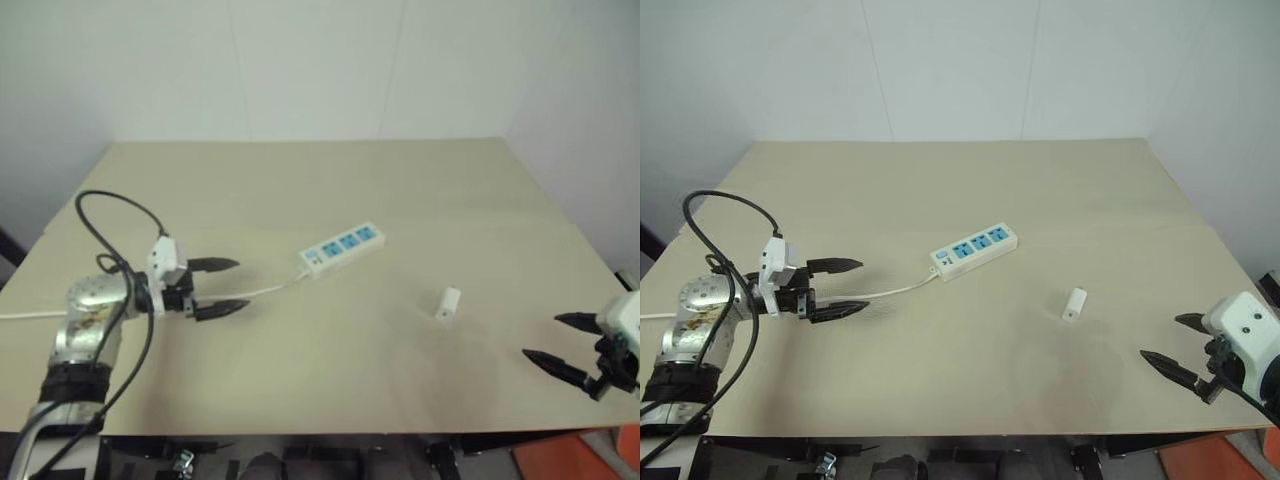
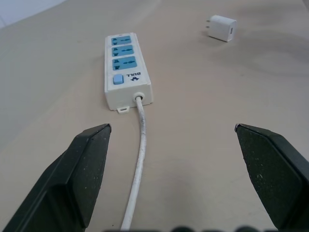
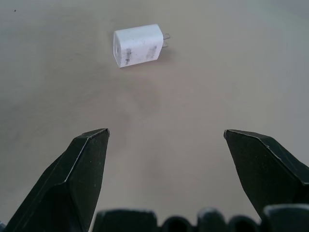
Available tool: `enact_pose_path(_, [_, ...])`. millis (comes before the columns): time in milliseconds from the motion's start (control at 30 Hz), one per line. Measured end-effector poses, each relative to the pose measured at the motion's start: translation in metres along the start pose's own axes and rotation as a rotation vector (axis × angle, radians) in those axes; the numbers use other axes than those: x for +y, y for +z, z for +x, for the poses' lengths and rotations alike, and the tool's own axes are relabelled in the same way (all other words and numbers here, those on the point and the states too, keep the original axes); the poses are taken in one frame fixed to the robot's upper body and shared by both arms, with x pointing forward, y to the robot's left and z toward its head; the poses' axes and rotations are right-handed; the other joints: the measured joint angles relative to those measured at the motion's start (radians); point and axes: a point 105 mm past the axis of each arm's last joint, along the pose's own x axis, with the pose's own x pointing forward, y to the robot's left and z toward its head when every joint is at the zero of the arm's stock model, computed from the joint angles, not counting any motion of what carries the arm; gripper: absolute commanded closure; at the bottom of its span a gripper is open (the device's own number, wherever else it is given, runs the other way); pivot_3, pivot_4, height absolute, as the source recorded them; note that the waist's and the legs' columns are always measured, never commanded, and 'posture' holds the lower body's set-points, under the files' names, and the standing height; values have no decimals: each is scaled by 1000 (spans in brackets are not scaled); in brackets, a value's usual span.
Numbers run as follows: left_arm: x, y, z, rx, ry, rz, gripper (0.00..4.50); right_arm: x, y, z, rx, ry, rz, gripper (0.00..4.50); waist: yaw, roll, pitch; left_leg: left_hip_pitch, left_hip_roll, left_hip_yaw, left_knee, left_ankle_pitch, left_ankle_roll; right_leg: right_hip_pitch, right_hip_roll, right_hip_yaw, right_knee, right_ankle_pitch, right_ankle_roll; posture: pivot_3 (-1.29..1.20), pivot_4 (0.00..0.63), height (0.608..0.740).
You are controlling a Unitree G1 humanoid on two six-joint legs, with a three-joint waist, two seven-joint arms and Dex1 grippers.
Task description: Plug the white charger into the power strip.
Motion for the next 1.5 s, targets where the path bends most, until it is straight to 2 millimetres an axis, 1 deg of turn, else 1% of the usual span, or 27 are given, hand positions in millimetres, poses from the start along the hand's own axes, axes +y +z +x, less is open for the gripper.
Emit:
enact_pose_path(333, [2, -1, 3, -8, 33, 12, 19, -1, 5, 1, -19, 1, -17, 0, 2, 0, 0, 0, 0, 0, 0, 0, 0, 0, 0, 0, -1, 0, 0, 0, 150, 740])
enact_pose_path(500, [3, -1, 4, -11, 44, 32, 19, 1, 2, 2, -9, 12, -15, 0, 5, 0, 0, 0, 0, 0, 0, 0, 0, 0, 0, 0, -2, 0, 0, 0, 150, 740])
enact_pose_path(667, [2, -6, 10, -12, 46, 22, 19, 1, 2, 2, -9, 7, -18, 0, 10, 0, 0, 0, 0, 0, 0, 0, 0, 0, 0, 0, -2, 0, 0, 0, 150, 740])
enact_pose_path(733, [6, -7, 18, -26, 58, 22, 19, 0, 2, 2, -7, 0, -20, 0, 13, 0, 0, 0, 0, 0, 0, 0, 0, 0, 0, 0, -2, 0, 1, 0, 150, 740])
enact_pose_path(833, [12, -8, 35, -48, 79, 24, 19, -1, 5, 4, -14, -11, -29, 0, 19, 0, 0, -1, -1, 0, 0, 0, 0, 1, 0, 0, -2, 1, 1, 0, 150, 740])
enact_pose_path(967, [19, -9, 72, -94, 92, -28, 19, 6, 16, 13, -43, 2, -63, 0, 17, -1, 0, -2, -1, 0, 0, 0, 0, 0, 0, 0, -3, 1, 1, 0, 150, 740])
enact_pose_path(1033, [21, -10, 83, -84, 90, -34, 19, 9, 20, 17, -53, 9, -71, 0, 15, -1, 0, -2, -1, 0, 0, 0, 0, 0, 0, 0, -4, 1, 1, 0, 150, 740])
enact_pose_path(1100, [24, -16, 94, -25, 86, -38, 19, 13, 24, 22, -72, 10, -71, 0, 10, -1, 0, -2, -1, 0, 0, 0, 0, 0, 0, 0, -4, 1, 1, 0, 150, 740])
enact_pose_path(1200, [22, -28, 103, 64, 64, -22, 19, 20, 33, 28, -92, 24, -87, 0, 8, -1, 0, -2, -1, 0, 0, 0, 0, 0, 0, 0, -4, 1, 1, 0, 150, 740])
enact_pose_path(1267, [16, -42, 106, 148, 31, -22, 19, 27, 40, 31, -105, 33, -106, 0, 9, -1, 0, -2, -1, 0, 0, 0, 0, 0, 0, 0, -4, 1, 1, 0, 150, 740])
enact_pose_path(1300, [14, -46, 107, 164, 23, -28, 19, 30, 43, 32, -110, 41, -112, 0, 9, -1, 0, -3, -1, 0, 0, 0, 0, 0, 0, 0, -4, 1, 1, 0, 150, 740])
enact_pose_path(1400, [16, -44, 114, 166, 28, -35, 19, 34, 52, 34, -130, 47, -112, 0, 16, -2, 0, -3, -1, -1, 1, 0, 0, 0, 0, 0, -3, 1, 2, 0, 150, 740])
enact_pose_path(1500, [17, -45, 117, 171, 35, -57, 575, 39, 53, 36, -132, 60, -107, 0, 20, -2, -1, -3, -1, -1, 1, 0, 0, 0, 0, -1, -3, 1, 2, 0, 150, 740])
